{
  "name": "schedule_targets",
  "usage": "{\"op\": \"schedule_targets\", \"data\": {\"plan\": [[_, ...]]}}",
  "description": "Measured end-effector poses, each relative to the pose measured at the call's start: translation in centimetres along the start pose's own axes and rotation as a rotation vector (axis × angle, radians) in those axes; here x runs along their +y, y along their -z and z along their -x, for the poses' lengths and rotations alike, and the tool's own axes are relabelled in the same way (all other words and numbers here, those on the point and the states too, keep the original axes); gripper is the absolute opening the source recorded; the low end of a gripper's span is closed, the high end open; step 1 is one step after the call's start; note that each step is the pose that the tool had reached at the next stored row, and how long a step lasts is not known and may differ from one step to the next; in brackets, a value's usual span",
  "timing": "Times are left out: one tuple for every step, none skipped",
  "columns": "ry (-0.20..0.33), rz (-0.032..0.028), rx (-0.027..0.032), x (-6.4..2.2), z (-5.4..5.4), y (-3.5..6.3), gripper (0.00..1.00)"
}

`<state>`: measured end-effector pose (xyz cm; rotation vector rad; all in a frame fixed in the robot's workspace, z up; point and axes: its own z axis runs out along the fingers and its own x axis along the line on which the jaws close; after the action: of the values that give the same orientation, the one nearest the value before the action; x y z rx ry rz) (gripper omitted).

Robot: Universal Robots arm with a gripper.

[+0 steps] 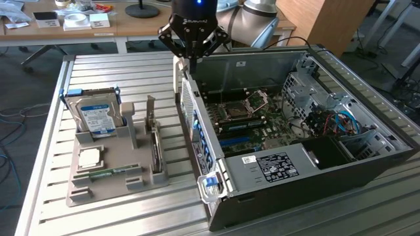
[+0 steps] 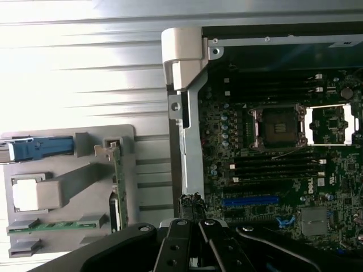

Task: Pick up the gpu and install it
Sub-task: 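Reach for the gpu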

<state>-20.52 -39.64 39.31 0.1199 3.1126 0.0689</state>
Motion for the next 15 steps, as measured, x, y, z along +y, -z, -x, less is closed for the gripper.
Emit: {"op": "schedule_targets", "data": {"plan": [[0.0,0.0,0.0,-0.01,-0.2,0.01,0.11],[0.0,0.0,0.0,-0.02,-0.4,0.01,0.11],[0.0,0.0001,0.0,-0.03,-0.7,0.01,0.11],[-0.001,0.0,-0.0001,-0.04,-0.9,0.02,0.11],[-0.001,0.0,-0.0001,-0.05,-1.2,0.03,0.11],[-0.001,0.0,-0.0001,-0.06,-1.4,0.03,0.11],[-0.001,0.0,-0.0002,-0.07,-1.7,0.03,0.11],[-0.001,0.0001,-0.0002,-0.08,-1.9,0.04,0.11],[-0.002,-0.0001,-0.0002,-0.09,-2.2,0.04,0.11],[-0.002,-0.0001,-0.0002,-0.1,-2.5,0.05,0.11],[-0.002,-0.0001,-0.0002,-0.11,-2.7,0.06,0.11],[-0.003,0.0,-0.0002,-0.12,-3.0,0.06,0.11],[-0.003,0.0,-0.0002,-0.13,-3.3,0.06,0.11],[-0.003,-0.0001,-0.0002,-0.14,-3.5,0.07,0.11],[-0.003,0.0,-0.0003,-0.15,-3.7,0.07,0.11]]}}
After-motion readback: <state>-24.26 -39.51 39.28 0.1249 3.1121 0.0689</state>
